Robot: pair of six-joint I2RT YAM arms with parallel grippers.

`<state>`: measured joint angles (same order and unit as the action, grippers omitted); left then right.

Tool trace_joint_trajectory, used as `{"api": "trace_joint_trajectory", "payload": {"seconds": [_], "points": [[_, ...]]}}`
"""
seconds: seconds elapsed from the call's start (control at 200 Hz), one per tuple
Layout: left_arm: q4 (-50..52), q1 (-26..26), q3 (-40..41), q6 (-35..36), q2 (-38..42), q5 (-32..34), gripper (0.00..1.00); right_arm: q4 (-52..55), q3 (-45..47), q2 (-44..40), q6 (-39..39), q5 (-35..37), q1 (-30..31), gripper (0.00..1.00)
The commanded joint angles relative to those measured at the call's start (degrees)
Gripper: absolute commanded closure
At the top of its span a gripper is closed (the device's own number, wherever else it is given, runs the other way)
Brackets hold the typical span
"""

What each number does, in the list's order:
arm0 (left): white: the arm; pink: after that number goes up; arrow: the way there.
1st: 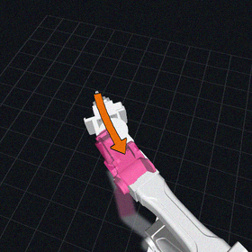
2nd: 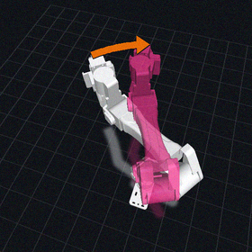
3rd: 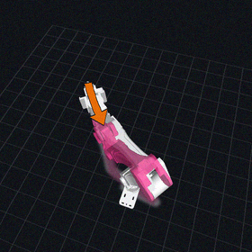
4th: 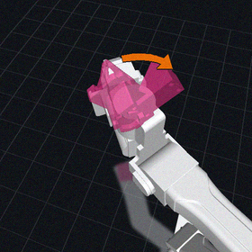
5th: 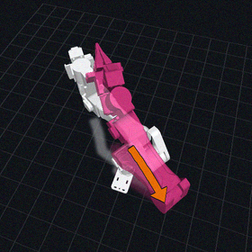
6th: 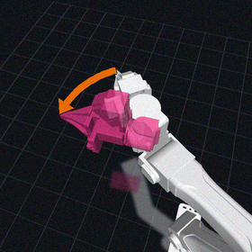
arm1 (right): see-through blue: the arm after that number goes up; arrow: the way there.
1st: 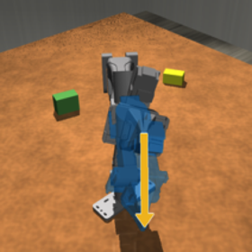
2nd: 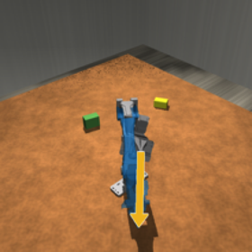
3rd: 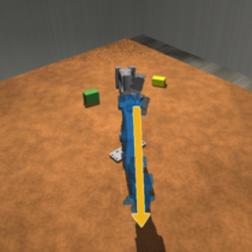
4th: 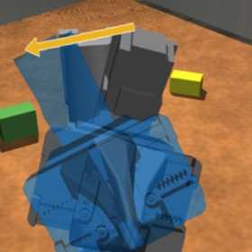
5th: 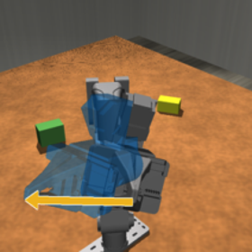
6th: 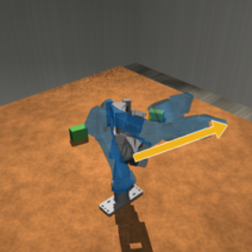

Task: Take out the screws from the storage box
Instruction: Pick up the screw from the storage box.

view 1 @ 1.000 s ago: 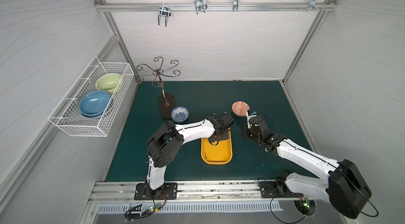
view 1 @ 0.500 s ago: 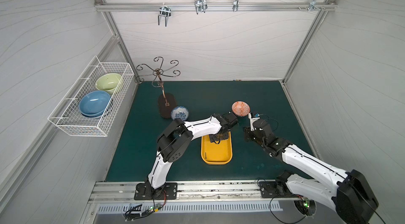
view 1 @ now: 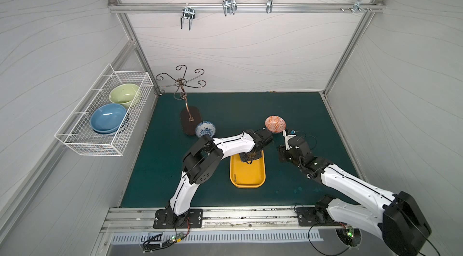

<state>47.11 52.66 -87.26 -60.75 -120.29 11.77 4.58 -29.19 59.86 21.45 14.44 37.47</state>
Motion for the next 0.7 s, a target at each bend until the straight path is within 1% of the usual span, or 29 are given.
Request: {"api": "trace_joint_trajectory", "payload": {"seconds": [0.0,0.035,0.3,0.38,0.415,0.465,0.54,0.625,0.695], "points": [[1.66,0.42,0.12,0.55,-3.7,-1.4,0.91,0.17,-1.29,-0.16,-0.09,-0.54,-0.21,0.71],[1.71,0.44,0.16,0.59,-3.94,-1.64,1.0,0.24,-1.39,-0.17,-0.14,-0.54,-0.21,0.71],[1.22,0.43,-0.82,1.67,-6.15,-3.07,1.0,-0.05,-1.4,0.26,-0.35,-0.81,-0.2,0.71],[-0.11,0.33,-1.35,3.71,-5.82,-4.57,1.0,-0.01,-1.18,-0.19,-0.44,-0.9,-0.16,0.72],[0.3,0.21,-2.2,4.49,-5.48,-4.99,1.0,-0.22,-0.79,-0.75,-0.48,-0.97,-0.19,0.7],[1.95,-0.01,-3.93,5.76,-4.14,-4.67,1.0,-0.91,-0.15,-1.99,-0.69,-1.19,-0.2,0.66],[3.68,-0.02,-4.82,6.87,-0.19,-1.55,1.0,-1.84,1.15,-4.11,-0.8,-1.51,-0.19,0.64],[2.38,-0.1,-2.82,7.3,4.76,1.39,1.0,-2.69,2.5,-5.97,-0.76,-1.69,-0.18,0.62],[0.27,-0.19,-0.99,7.75,7.2,1.37,1.0,-2.78,2.73,-6.69,-0.93,-1.7,-0.21,0.62]]}}
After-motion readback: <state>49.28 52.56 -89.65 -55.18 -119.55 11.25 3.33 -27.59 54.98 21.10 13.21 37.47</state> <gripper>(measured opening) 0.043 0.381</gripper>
